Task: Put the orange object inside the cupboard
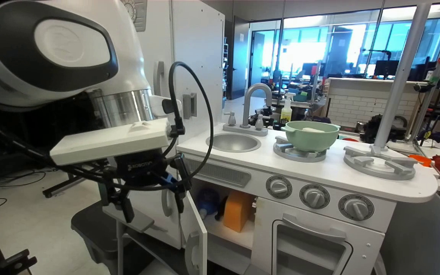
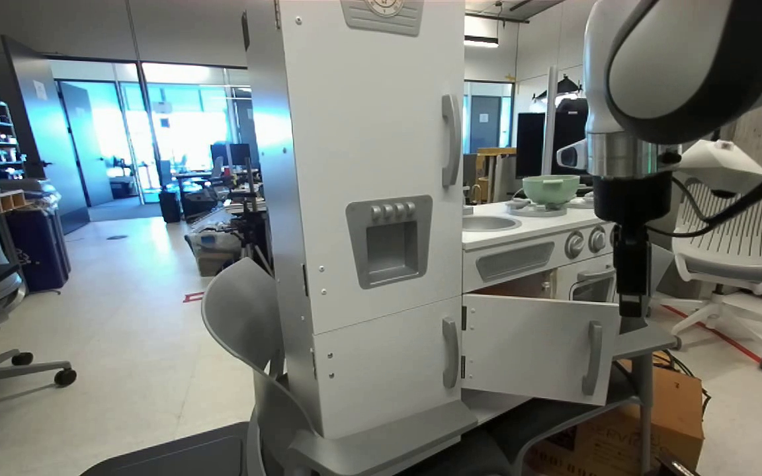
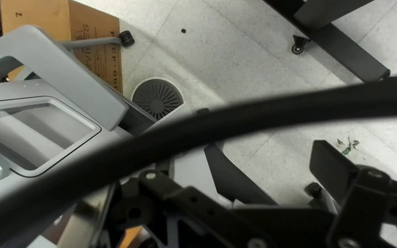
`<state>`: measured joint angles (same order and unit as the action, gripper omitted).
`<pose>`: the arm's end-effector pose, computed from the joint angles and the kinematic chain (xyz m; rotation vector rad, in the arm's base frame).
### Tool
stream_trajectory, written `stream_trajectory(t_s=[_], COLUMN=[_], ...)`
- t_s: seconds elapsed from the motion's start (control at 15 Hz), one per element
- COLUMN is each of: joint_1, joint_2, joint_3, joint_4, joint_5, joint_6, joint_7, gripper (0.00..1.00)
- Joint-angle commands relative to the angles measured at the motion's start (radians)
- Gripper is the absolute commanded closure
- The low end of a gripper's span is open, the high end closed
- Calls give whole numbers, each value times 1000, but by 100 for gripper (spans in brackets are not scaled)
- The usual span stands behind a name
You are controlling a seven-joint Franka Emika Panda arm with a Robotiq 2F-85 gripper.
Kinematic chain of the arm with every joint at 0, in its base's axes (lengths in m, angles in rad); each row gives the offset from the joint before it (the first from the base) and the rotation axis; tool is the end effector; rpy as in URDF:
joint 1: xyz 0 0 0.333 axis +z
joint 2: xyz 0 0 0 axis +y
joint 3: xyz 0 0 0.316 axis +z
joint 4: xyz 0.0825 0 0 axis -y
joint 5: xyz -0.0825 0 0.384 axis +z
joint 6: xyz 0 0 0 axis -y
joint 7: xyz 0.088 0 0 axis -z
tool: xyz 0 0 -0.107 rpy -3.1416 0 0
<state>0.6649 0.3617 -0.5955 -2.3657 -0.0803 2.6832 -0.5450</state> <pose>0.5106 0.0272 0.2018 2.7238 1.0227 -0.0664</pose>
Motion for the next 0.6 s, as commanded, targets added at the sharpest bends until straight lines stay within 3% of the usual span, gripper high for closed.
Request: stream_trajectory(t_s=[0.0,0.27,0.53], joint_1=[-264,-502,-601], joint_2=[-33,41,135], joint_3=[240,442,521], joint_4=[0,39,99], joint_5=[-131,-113,-122], joint_6=[-12,57,170], joint_7=[109,122,166], gripper=[0,0,0])
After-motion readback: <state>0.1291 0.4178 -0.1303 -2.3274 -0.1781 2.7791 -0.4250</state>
